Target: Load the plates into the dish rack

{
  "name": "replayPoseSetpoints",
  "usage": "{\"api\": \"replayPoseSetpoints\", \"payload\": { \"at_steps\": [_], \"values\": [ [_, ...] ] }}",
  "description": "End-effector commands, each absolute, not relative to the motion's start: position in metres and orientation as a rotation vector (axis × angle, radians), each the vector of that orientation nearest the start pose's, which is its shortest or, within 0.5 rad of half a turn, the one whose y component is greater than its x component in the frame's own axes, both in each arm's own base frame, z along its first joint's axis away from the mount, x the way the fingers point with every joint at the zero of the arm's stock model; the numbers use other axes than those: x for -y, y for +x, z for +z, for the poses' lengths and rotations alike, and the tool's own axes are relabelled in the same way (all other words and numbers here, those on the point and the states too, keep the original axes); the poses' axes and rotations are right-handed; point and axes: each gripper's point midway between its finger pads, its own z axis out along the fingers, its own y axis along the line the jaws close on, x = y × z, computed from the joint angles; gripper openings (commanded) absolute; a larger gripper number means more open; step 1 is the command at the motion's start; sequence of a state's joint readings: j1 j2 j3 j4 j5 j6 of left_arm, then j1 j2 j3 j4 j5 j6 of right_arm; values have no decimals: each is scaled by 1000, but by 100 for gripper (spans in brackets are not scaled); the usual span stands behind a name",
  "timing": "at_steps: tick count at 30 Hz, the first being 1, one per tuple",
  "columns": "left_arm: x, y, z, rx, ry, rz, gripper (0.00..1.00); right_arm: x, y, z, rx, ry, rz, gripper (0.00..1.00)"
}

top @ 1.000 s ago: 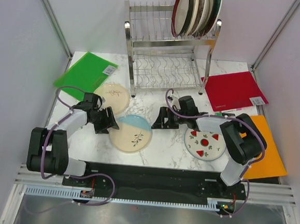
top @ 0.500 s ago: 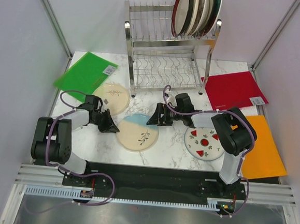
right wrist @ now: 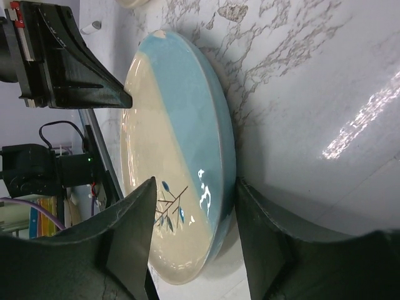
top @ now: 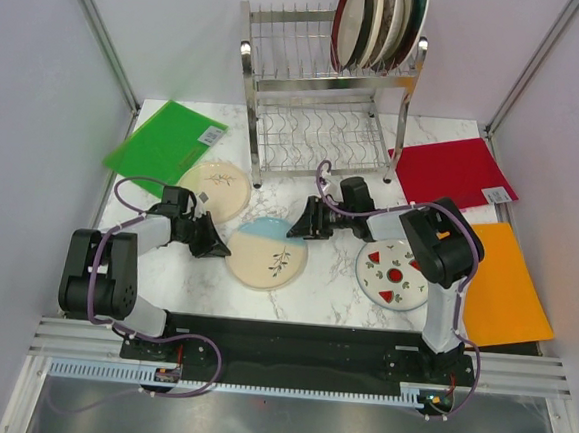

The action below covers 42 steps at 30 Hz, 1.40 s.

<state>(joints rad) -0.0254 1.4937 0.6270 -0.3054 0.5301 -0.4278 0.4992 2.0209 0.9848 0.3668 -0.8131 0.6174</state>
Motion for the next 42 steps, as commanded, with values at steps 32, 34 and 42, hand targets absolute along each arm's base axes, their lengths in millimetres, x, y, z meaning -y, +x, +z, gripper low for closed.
{"api": "replayPoseSetpoints", "payload": {
  "at_steps": [32,34,42],
  "values": [
    [117,288,32,-2570,-245,-842,2,-357,228,44,-2490,-576,1725,33],
    [114,290,33,-2570,-252,-818,5,-352,233,56,-2445,-613,1697,19],
    [99,307,63,-2513,-165,-676,39,-292,236,118,-2429,-870,1440,0]
  ]
}}
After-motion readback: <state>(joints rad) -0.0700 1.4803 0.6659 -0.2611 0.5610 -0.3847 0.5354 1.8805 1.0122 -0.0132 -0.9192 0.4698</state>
